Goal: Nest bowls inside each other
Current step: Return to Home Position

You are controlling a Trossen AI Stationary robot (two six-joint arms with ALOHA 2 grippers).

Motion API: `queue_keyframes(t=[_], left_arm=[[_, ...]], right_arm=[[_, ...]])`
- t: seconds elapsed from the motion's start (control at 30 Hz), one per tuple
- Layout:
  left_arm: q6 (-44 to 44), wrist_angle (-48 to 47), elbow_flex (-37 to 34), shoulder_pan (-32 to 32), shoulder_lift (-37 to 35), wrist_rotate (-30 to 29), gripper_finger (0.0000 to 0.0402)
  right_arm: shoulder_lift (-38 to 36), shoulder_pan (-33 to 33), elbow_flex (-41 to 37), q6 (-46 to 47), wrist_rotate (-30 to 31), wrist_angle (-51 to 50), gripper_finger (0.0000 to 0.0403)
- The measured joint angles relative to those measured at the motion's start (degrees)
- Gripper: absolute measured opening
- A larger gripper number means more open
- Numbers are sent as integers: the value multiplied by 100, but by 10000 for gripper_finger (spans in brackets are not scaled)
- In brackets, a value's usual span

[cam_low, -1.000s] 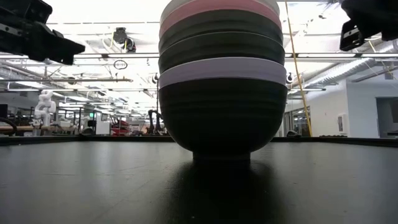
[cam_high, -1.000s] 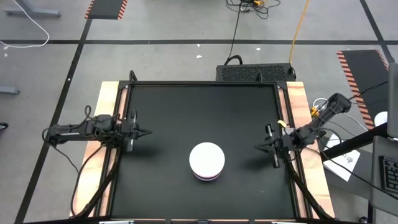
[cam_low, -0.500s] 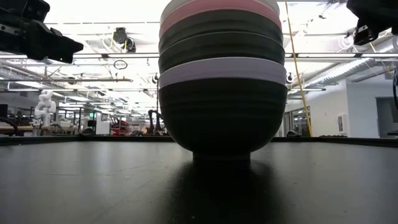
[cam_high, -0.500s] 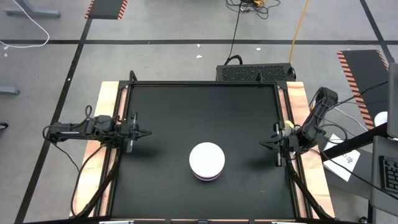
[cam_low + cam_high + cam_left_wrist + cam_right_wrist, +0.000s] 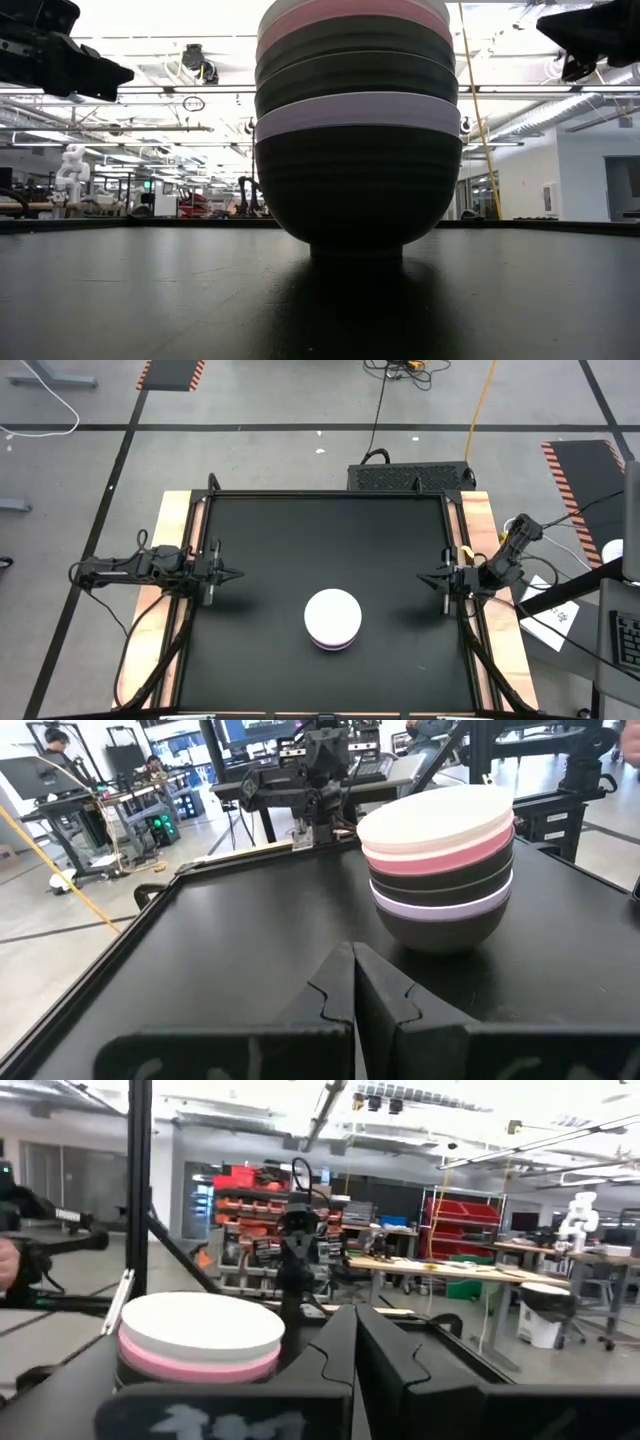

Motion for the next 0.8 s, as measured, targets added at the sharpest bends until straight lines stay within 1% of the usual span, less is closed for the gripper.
queue_keyframes(t=[0.13,0.2,0.23,0.37,0.5,0.57,0.8], left_arm=[[6,-2,0,0,0,116,0],[7,0,0,0,0,149,0],[7,-4,-1,0,0,149,0],[4,-2,-2,0,0,149,0],[0,-2,-2,0,0,149,0],[-28,-3,-2,0,0,149,0],[-74,-7,-2,0,0,147,0]], right_arm=[[-66,-340,180,225,-125,-638,0],[-66,-577,306,440,-325,-1134,0],[-65,-704,390,514,-502,-1373,0],[-67,-1275,618,678,-1324,-1607,0],[-68,-1956,597,900,-1731,-1864,0],[-65,-2315,573,1104,-2099,-1969,0],[-67,-3512,365,1531,-3485,-1818,0]])
